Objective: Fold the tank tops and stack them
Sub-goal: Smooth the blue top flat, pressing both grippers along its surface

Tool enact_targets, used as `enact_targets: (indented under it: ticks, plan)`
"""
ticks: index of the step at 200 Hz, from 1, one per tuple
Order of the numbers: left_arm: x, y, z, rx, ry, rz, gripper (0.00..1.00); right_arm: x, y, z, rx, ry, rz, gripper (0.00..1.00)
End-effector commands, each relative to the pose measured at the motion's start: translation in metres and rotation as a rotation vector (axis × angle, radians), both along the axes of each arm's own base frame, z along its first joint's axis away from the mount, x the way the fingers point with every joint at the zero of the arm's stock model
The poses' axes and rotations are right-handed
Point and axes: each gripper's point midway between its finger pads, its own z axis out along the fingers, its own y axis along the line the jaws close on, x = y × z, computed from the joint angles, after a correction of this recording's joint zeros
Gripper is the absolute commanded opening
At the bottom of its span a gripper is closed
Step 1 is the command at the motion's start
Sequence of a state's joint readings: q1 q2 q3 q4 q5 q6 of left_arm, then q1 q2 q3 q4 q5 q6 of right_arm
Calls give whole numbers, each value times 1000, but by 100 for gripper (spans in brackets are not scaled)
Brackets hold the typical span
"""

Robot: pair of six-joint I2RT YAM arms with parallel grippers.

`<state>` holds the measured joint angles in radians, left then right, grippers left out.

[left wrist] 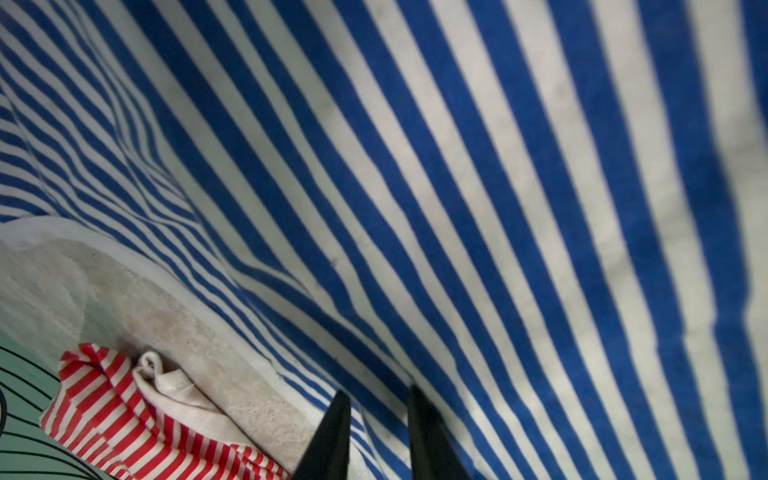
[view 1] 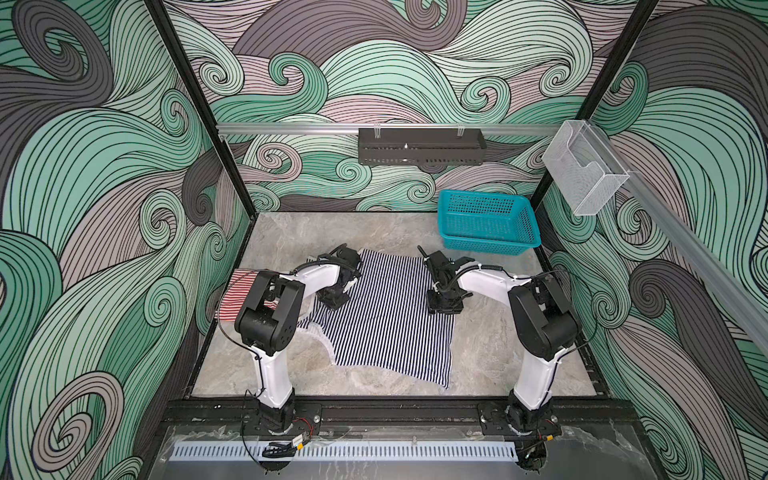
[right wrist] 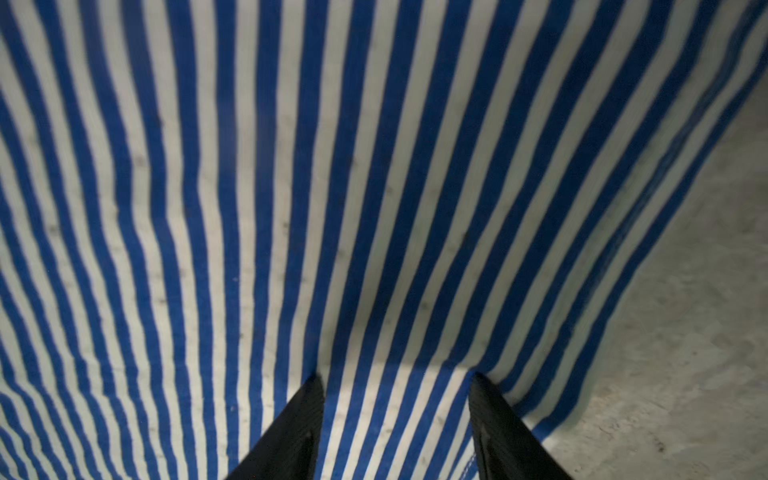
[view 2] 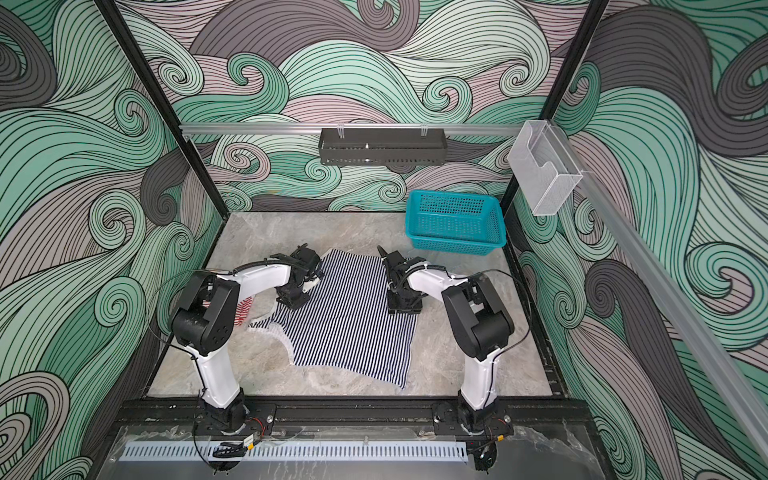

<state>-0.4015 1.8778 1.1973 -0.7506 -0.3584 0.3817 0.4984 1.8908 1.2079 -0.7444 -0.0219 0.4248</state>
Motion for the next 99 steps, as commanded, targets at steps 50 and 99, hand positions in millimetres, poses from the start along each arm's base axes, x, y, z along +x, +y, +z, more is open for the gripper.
enact_targets:
  ticks: [50, 99]
  plan:
    - [-8, 15, 0, 51, -5, 3, 29, 62, -93, 3, -289, -42, -70, 57]
    - [-13, 21, 21, 28, -49, 37, 28, 63, -45, 52, -161, -138, -24, 58]
